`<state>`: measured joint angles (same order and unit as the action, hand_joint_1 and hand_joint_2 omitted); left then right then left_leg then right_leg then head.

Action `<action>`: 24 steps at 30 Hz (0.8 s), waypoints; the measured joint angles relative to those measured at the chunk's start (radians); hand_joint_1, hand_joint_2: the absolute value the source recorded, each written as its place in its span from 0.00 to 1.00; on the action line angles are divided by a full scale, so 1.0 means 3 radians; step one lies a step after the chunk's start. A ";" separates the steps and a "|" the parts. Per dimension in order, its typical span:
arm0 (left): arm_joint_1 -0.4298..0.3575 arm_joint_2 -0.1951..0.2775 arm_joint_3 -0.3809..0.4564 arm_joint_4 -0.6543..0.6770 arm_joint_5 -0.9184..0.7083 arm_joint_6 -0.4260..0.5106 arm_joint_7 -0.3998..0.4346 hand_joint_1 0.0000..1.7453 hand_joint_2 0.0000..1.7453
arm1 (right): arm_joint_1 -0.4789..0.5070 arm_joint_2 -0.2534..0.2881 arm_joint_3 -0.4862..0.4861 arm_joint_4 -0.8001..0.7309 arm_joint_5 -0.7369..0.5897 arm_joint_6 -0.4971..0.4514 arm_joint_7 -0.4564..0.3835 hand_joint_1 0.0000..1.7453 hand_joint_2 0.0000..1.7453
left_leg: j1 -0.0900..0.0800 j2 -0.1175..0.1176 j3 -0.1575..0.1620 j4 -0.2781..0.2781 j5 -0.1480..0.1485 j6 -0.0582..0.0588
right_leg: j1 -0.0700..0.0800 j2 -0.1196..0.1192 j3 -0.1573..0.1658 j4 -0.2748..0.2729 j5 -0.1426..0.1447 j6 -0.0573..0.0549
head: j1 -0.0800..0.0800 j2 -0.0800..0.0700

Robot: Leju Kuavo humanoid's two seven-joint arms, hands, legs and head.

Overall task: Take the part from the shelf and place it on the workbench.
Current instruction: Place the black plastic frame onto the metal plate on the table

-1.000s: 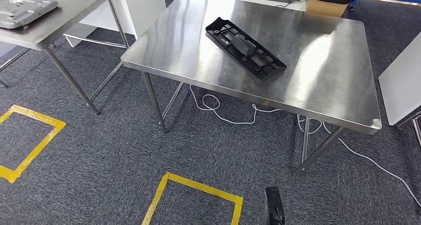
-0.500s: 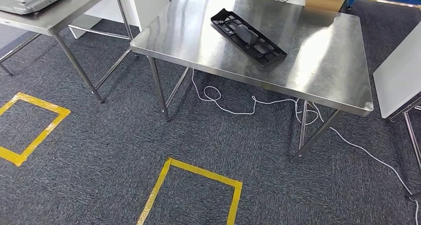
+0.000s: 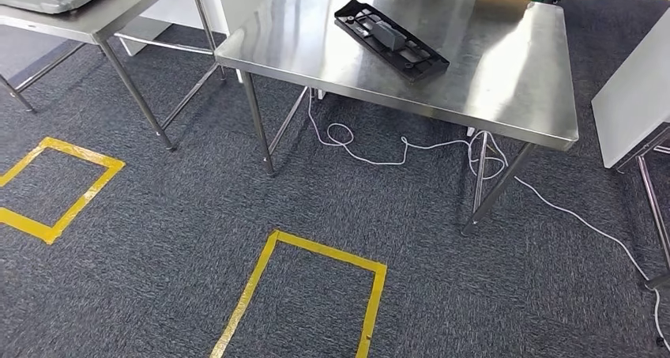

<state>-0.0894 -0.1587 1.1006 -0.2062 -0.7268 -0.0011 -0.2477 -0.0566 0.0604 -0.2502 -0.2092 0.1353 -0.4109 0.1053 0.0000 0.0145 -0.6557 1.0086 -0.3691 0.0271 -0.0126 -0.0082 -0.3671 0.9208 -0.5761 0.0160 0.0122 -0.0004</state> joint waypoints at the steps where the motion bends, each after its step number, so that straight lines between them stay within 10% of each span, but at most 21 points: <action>1: 0.0002 0.0000 -0.0004 0.0000 -0.0001 0.0002 -0.0001 0.00 0.00 | 0.0004 -0.0002 -0.0004 0.0002 -0.0003 0.0000 0.0000 0.00 0.00 | 0.0014 -0.0008 -0.0027 0.0087 -0.0101 -0.0018 | -0.0012 -0.0010 -0.0012 0.0004 0.0017 -0.0029 | -0.0010 0.0000; 5: 0.0011 -0.0001 -0.0019 0.0001 -0.0021 0.0021 0.0013 0.00 0.00 | 0.0007 -0.0002 -0.0011 0.0007 -0.0014 -0.0003 -0.0012 0.00 0.00 | 0.0047 -0.0025 -0.0176 0.0774 -0.0574 -0.0081 | 0.0006 -0.0037 -0.0077 0.0023 0.0078 -0.0086 | -0.0021 0.0000; 7: 0.0011 -0.0001 -0.0029 0.0001 -0.0045 0.0041 0.0034 0.00 0.00 | 0.0007 -0.0002 -0.0019 0.0012 -0.0023 -0.0004 -0.0017 0.00 0.00 | 0.0072 -0.0024 -0.0058 0.0759 -0.0503 -0.0100 | 0.0003 -0.0038 -0.0112 0.0056 0.0085 -0.0076 | -0.0021 0.0000; 11: 0.0007 -0.0005 -0.0074 0.0004 -0.0092 0.0084 0.0068 0.00 0.00 | 0.0002 0.0008 -0.0049 0.0022 -0.0036 -0.0009 -0.0006 0.00 0.00 | 0.0088 -0.0047 0.0352 0.0142 -0.0377 -0.0111 | 0.0008 -0.0031 -0.0175 0.0139 0.0060 -0.0026 | -0.0030 0.0000; 24: 0.0007 -0.0009 -0.0097 0.0004 -0.0091 0.0148 0.0119 0.00 0.00 | -0.0002 0.0016 -0.0069 0.0027 0.0067 -0.0035 0.0031 0.00 0.00 | -0.0013 -0.0059 0.0290 0.0085 -0.0380 0.0019 | 0.0021 -0.0026 -0.0259 0.0135 0.0100 0.0068 | -0.0019 0.0000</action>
<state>-0.0874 -0.1614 1.0716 -0.2049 -0.7540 0.0433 -0.2119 -0.0574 0.0650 -0.2708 -0.2010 0.1554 -0.4212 0.1145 -0.0037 -0.0031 -0.5685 1.0343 -0.4829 0.0328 -0.0064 -0.0159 -0.4447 0.9613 -0.5461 0.0365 0.0064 -0.0004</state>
